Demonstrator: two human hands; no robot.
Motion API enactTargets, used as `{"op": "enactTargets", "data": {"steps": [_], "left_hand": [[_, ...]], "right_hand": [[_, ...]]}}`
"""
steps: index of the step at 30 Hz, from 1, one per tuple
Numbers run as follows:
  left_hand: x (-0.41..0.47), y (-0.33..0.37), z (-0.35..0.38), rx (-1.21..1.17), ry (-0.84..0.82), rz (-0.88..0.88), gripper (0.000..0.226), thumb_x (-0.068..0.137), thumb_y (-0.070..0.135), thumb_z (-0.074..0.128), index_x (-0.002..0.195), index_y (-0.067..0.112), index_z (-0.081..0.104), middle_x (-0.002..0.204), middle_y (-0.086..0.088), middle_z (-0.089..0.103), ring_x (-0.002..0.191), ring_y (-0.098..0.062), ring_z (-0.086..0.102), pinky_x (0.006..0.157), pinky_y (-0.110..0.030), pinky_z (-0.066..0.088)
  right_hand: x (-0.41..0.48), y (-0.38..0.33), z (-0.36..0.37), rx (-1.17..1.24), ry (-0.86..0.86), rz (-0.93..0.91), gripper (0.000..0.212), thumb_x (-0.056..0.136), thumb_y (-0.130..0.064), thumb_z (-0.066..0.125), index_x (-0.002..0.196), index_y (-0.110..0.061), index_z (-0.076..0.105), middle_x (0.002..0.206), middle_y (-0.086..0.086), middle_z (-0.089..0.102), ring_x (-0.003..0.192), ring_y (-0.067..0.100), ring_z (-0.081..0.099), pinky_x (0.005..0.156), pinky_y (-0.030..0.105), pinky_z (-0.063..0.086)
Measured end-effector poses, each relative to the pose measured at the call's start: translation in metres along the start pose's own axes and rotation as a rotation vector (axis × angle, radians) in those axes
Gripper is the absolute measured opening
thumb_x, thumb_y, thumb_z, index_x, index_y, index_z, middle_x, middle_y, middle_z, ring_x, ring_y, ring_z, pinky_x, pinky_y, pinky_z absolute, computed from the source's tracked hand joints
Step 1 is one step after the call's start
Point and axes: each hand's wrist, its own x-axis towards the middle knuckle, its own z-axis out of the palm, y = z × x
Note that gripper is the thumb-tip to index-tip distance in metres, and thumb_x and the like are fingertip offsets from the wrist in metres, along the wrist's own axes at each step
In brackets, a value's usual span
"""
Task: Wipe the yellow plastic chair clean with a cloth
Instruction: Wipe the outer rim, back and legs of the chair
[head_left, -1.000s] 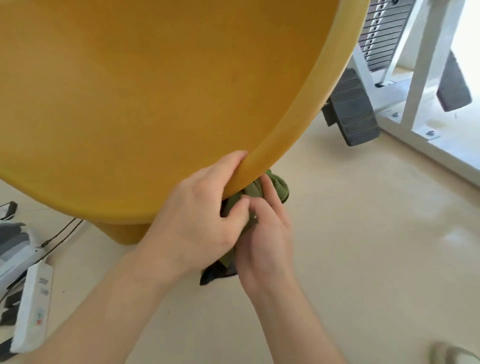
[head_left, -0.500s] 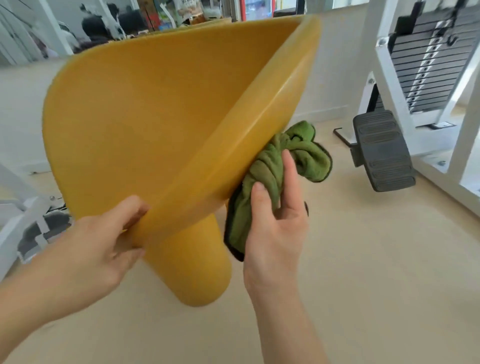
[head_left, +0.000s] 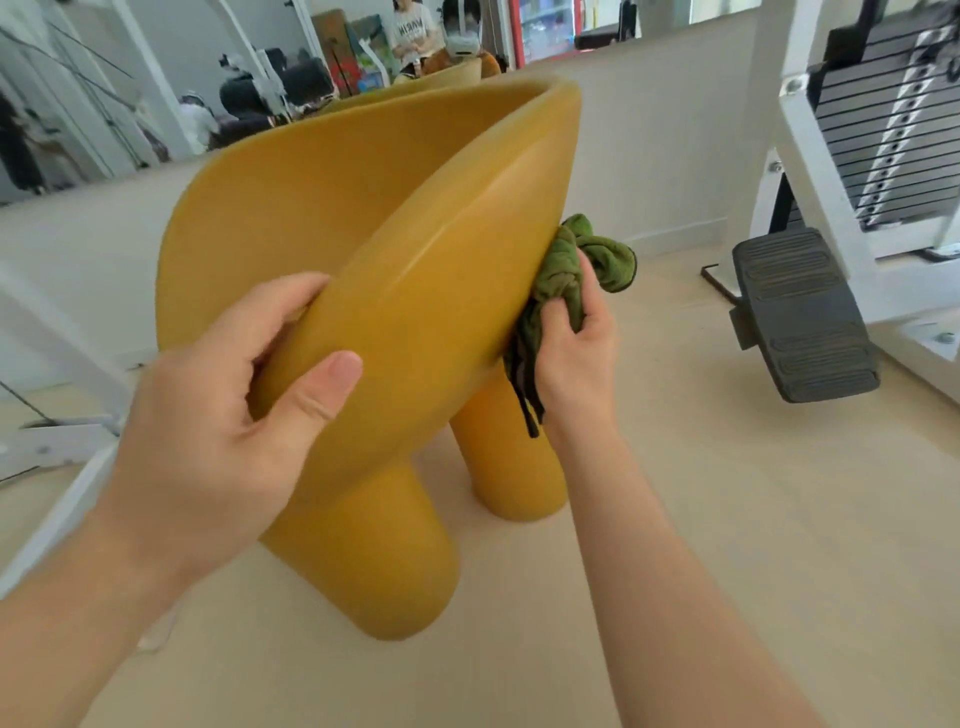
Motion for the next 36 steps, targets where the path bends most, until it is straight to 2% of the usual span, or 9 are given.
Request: {"op": "enactTargets", "data": {"steps": [5, 10, 13, 18, 21, 25, 28, 33, 36], "left_hand": [[-0.049, -0.035, -0.092, -0.019, -0.045, -0.249, 0.078, 0.07, 0.078, 0.057, 0.132, 0.031, 0.054, 0.122, 0.003, 0.066, 0.108, -0.021, 0.064, 0.072, -0.041, 0.057], [-0.052, -0.042, -0.146, 0.253, -0.127, -0.217, 0.055, 0.08, 0.023, 0.053, 0.132, 0.04, 0.052, 0.129, 0.013, 0.061, 0.121, -0.016, 0.056, 0.089, -0.028, 0.053], [-0.001, 0.013, -0.101, 0.391, -0.145, -0.149, 0.042, 0.077, 0.044, 0.05, 0.118, 0.043, 0.054, 0.107, 0.025, 0.062, 0.1, 0.007, 0.056, 0.075, -0.02, 0.043], [0.1, 0.057, 0.013, 1.09, -0.12, 0.046, 0.034, 0.099, 0.051, 0.034, 0.096, 0.017, 0.04, 0.07, 0.003, 0.05, 0.05, -0.015, 0.038, 0.043, -0.029, 0.023], [0.111, 0.055, 0.031, 1.252, -0.048, 0.074, 0.041, 0.099, 0.053, 0.035, 0.087, 0.014, 0.036, 0.057, 0.0, 0.037, 0.044, -0.017, 0.029, 0.041, -0.028, 0.018], [0.101, 0.046, 0.017, 1.24, 0.008, 0.118, 0.044, 0.097, 0.057, 0.033, 0.087, 0.015, 0.036, 0.055, 0.0, 0.029, 0.044, -0.017, 0.025, 0.041, -0.028, 0.017], [0.092, 0.035, 0.003, 1.233, 0.0, 0.094, 0.044, 0.096, 0.059, 0.032, 0.086, 0.016, 0.036, 0.055, 0.0, 0.033, 0.045, -0.018, 0.028, 0.042, -0.029, 0.022], [0.08, 0.021, -0.018, 1.206, 0.04, 0.126, 0.044, 0.095, 0.063, 0.03, 0.084, 0.02, 0.038, 0.055, 0.003, 0.038, 0.046, -0.016, 0.033, 0.044, -0.03, 0.026], [0.073, 0.02, -0.025, 1.18, 0.031, 0.127, 0.044, 0.094, 0.063, 0.03, 0.084, 0.021, 0.038, 0.055, 0.004, 0.04, 0.046, -0.015, 0.035, 0.044, -0.029, 0.028]], "right_hand": [[-0.027, 0.033, 0.022, -0.072, -0.104, 0.131, 0.054, 0.088, -0.026, 0.042, 0.141, -0.038, 0.045, 0.138, -0.005, 0.056, 0.129, 0.017, 0.051, 0.107, 0.047, 0.043], [-0.056, -0.003, 0.044, 0.043, -0.095, 0.001, 0.046, 0.096, -0.015, 0.045, 0.131, -0.043, 0.052, 0.141, -0.009, 0.053, 0.128, 0.007, 0.05, 0.109, 0.035, 0.043], [-0.057, -0.025, 0.055, 0.001, -0.106, -0.16, 0.049, 0.096, -0.013, 0.047, 0.142, -0.032, 0.045, 0.151, -0.008, 0.04, 0.137, 0.003, 0.038, 0.113, 0.025, 0.034], [-0.068, -0.018, 0.06, -0.043, -0.1, -0.272, 0.055, 0.094, -0.015, 0.051, 0.147, -0.023, 0.038, 0.155, -0.008, 0.03, 0.143, 0.001, 0.026, 0.117, 0.026, 0.026], [-0.068, -0.012, 0.064, -0.103, -0.101, -0.307, 0.054, 0.095, -0.02, 0.048, 0.149, -0.021, 0.037, 0.156, -0.005, 0.029, 0.144, 0.007, 0.026, 0.117, 0.034, 0.028], [-0.045, 0.002, 0.068, -0.09, -0.117, -0.265, 0.05, 0.098, -0.019, 0.044, 0.147, -0.018, 0.038, 0.156, 0.0, 0.027, 0.145, 0.01, 0.025, 0.117, 0.022, 0.023], [-0.017, 0.011, 0.071, -0.14, -0.125, -0.115, 0.046, 0.102, -0.024, 0.042, 0.147, -0.022, 0.04, 0.155, 0.005, 0.031, 0.145, 0.017, 0.027, 0.117, 0.035, 0.027], [0.02, 0.014, 0.07, -0.226, -0.089, 0.114, 0.041, 0.097, -0.036, 0.042, 0.135, -0.028, 0.054, 0.124, -0.002, 0.06, 0.111, 0.017, 0.057, 0.098, 0.036, 0.047], [0.032, 0.018, 0.066, -0.292, -0.107, 0.156, 0.038, 0.093, -0.039, 0.041, 0.119, -0.026, 0.064, 0.097, -0.006, 0.062, 0.087, 0.015, 0.056, 0.08, 0.034, 0.046]]}}
